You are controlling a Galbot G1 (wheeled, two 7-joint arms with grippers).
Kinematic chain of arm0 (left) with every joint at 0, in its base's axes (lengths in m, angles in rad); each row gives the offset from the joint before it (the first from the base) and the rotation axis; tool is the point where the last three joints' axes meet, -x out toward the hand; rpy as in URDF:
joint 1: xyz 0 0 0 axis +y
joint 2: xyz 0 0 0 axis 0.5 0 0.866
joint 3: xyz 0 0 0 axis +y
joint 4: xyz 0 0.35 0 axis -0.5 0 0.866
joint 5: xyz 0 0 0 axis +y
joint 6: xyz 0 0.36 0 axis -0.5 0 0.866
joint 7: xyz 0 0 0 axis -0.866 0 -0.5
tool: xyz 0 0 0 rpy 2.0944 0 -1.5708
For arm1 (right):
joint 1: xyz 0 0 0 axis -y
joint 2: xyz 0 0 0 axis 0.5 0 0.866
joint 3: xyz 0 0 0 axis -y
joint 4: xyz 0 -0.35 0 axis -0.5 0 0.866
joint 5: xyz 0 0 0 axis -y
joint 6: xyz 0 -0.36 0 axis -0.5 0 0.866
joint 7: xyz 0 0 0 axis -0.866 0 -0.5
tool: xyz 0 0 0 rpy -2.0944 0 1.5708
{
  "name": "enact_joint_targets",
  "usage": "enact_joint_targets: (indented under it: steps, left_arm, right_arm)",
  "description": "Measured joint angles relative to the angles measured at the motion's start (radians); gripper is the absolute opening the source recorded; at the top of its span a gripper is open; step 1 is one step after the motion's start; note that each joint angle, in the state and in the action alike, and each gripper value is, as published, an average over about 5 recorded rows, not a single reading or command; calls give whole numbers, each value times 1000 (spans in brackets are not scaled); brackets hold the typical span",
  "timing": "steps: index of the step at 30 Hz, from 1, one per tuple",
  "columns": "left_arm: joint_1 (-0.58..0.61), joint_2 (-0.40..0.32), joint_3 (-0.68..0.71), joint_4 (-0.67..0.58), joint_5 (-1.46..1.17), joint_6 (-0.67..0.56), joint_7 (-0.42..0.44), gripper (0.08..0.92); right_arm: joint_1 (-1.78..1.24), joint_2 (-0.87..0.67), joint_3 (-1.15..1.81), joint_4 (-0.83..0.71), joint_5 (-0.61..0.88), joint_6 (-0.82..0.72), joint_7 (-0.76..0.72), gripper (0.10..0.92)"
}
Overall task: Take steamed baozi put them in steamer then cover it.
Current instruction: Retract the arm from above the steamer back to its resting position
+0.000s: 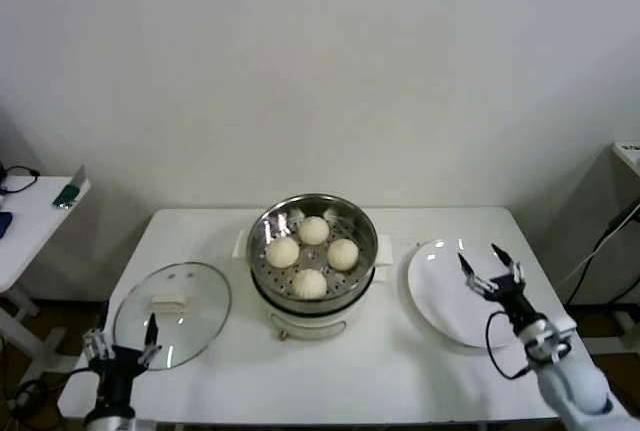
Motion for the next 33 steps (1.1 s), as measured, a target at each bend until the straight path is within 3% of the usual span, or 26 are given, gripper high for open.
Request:
enact_joint_targets:
  steps: [13, 33]
  left_arm:
    - [-139, 63, 35, 285, 397, -25, -121, 823]
    - [-366, 123, 77, 594, 546, -37, -164, 823]
  right_arm:
    - [-220, 125, 90, 132, -49, 30, 37, 823]
    - [-356, 206, 156, 297, -75, 8, 55, 823]
